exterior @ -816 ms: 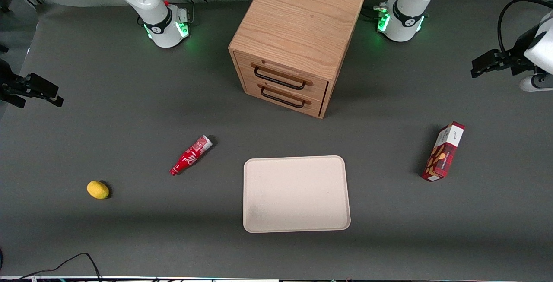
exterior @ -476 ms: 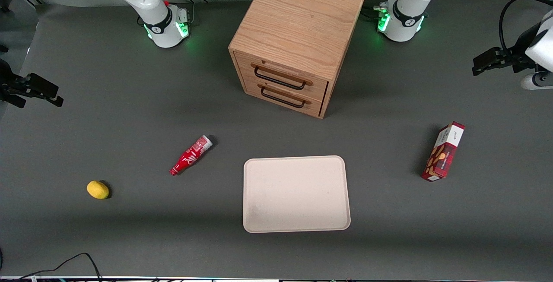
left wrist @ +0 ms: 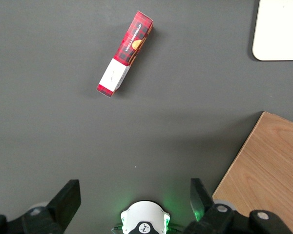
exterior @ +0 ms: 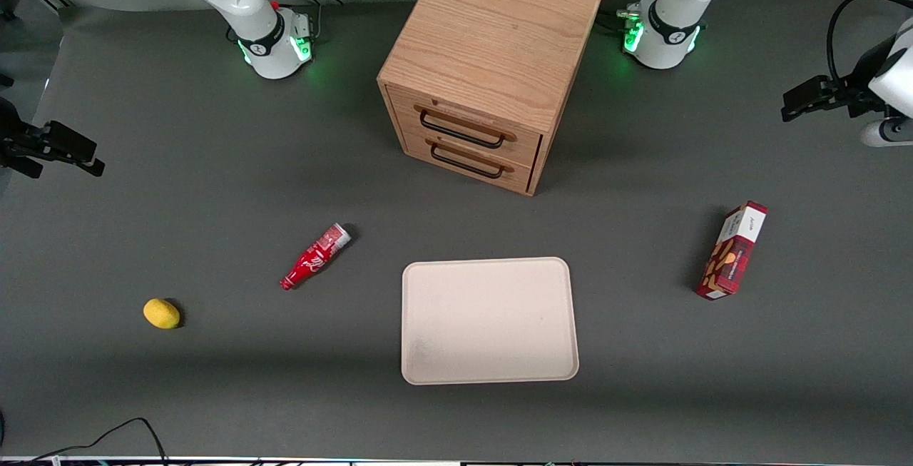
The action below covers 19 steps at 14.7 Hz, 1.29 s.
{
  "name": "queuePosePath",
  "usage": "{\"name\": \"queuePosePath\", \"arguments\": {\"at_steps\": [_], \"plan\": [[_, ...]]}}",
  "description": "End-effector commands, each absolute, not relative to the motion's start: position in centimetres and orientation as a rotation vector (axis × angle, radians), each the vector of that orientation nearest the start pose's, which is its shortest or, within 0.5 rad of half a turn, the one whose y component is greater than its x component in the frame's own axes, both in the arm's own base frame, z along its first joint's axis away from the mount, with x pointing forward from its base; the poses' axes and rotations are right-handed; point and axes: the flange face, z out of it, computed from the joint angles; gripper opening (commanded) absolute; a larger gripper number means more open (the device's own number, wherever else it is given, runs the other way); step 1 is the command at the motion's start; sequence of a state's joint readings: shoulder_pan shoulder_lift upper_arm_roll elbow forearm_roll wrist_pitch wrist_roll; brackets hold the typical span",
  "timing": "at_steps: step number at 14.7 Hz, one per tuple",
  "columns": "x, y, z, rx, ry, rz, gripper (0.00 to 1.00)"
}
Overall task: Place red cookie box on tray
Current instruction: 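Move the left gripper down over the red plaid cookie box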
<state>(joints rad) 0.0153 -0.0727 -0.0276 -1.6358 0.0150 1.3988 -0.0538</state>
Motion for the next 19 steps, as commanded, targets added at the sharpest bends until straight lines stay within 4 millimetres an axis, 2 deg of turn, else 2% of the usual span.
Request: {"name": "queuePosePath", "arguments": {"at_steps": [1,3,5,6,8,10,12,15,17,19], "plan": [[51.5,0.2,62.5,-3.109,-0.051,0.262,1.0],[51.6,0.4,62.6,-3.113,-0.027,0.244,1.0],[51.6,1.2,63.0,-3.104,0.099,0.22,1.0],[51.7,3.2,62.6,-3.112,0.172,0.215,1.0],[52.1,5.2,60.2,-3.113,0.307,0.224,1.0],[52.5,6.9,55.8,-3.104,0.468,0.223,1.0],[52.7,7.0,50.5,-3.087,0.593,0.209,1.0],[52.2,6.8,42.2,-3.075,0.642,0.176,1.0],[52.4,6.7,37.6,-3.06,0.703,0.155,1.0],[52.8,6.7,33.9,-3.043,0.741,0.122,1.0]]}}
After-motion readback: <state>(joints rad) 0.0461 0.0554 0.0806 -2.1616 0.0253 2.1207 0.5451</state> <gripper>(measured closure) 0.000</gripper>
